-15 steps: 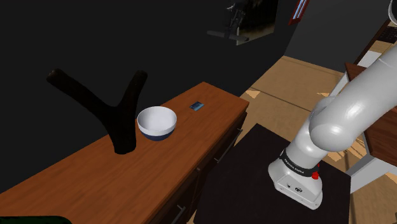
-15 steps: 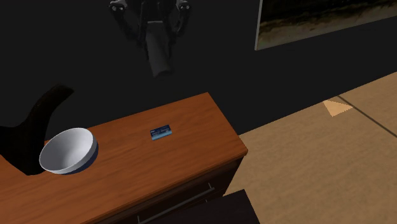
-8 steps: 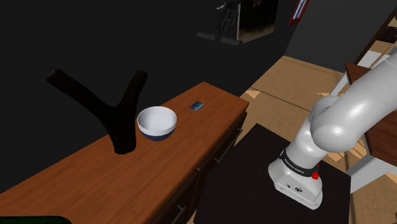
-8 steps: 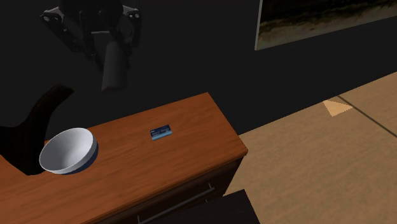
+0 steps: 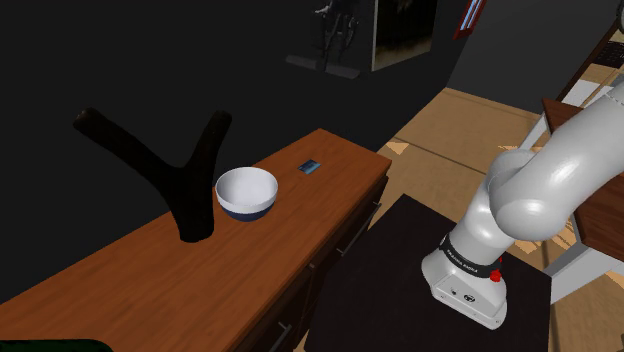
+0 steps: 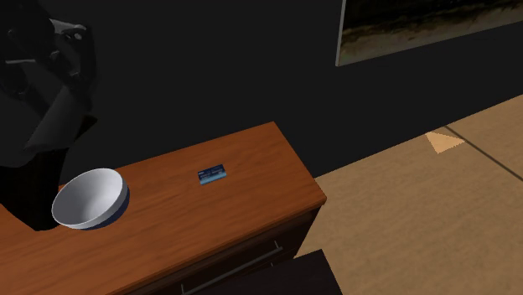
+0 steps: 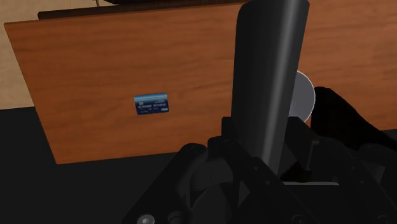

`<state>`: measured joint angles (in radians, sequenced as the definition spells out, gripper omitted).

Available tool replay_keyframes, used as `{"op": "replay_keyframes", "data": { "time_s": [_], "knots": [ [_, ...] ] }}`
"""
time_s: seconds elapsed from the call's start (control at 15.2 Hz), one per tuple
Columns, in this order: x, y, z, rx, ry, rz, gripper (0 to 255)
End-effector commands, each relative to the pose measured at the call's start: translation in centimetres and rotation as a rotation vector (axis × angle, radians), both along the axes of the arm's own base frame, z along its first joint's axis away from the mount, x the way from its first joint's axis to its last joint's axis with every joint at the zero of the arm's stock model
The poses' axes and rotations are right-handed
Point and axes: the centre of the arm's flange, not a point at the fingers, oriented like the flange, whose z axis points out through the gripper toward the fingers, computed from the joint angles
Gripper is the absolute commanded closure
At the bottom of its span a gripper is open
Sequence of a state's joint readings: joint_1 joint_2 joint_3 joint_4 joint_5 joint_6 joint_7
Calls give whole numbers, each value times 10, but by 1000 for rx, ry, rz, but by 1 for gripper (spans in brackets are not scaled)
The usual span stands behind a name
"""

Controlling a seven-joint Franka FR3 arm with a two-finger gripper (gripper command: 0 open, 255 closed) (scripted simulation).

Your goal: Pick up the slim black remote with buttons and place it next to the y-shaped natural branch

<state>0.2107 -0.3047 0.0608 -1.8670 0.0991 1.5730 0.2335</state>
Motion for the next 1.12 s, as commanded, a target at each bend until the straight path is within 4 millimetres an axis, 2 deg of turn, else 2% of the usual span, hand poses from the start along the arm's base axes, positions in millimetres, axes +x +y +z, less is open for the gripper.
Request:
{"op": "replay_keyframes", "data": {
  "time_s": [0.0,1.06],
  "knots": [
    [-4,25,-1,0,0,-2,255],
    [-46,232,-1,0,0,-2,255]
  ]
}}
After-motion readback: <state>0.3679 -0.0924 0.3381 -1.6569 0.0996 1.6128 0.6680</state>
